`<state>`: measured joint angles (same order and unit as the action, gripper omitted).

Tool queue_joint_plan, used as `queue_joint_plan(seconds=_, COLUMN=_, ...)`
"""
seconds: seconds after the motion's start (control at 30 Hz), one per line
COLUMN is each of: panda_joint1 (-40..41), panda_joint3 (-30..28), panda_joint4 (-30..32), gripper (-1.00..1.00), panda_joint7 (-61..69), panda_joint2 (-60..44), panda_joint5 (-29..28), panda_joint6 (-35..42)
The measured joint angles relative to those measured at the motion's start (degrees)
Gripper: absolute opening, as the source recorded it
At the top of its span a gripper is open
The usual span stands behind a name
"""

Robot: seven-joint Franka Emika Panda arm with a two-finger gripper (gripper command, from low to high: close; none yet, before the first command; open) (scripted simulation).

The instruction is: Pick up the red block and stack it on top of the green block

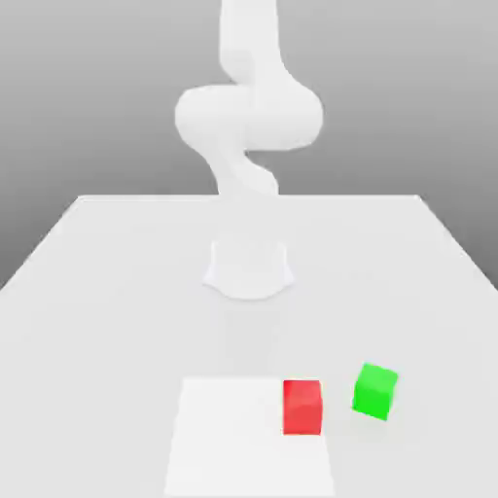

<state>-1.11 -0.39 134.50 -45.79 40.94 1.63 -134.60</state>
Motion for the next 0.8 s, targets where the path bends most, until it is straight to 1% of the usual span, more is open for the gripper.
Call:
queue_joint_plan(seconds=0.23, panda_joint1=-3.18, panda_joint3=0.32, panda_joint4=8.22, gripper=0.0, panda_joint7=-0.61, panda_joint2=-15.43, panda_joint5=3.99, panda_joint6=-8.66)
queue_joint_plan(seconds=0.43, panda_joint1=-4.67, panda_joint3=2.42, panda_joint4=15.02, gripper=0.0, panda_joint7=-2.82, panda_joint2=-27.94, panda_joint5=4.94, panda_joint6=-15.85)
queue_joint_plan(seconds=0.53, panda_joint1=-4.95, panda_joint3=3.63, panda_joint4=18.44, gripper=0.0, panda_joint7=-5.26, panda_joint2=-34.1, panda_joint5=3.57, panda_joint6=-19.52)
queue_joint_plan(seconds=0.63, panda_joint1=-5.25, panda_joint3=4.37, panda_joint4=21.88, gripper=0.0, panda_joint7=-9.29, panda_joint2=-40.17, panda_joint5=-0.06, panda_joint6=-23.19)
queue_joint_plan(seconds=0.8, panda_joint1=-6.21, panda_joint3=2.97, panda_joint4=21.94, gripper=0.0, panda_joint7=-12.35, panda_joint2=-50.35, panda_joint5=-3.7, panda_joint6=-31.38)
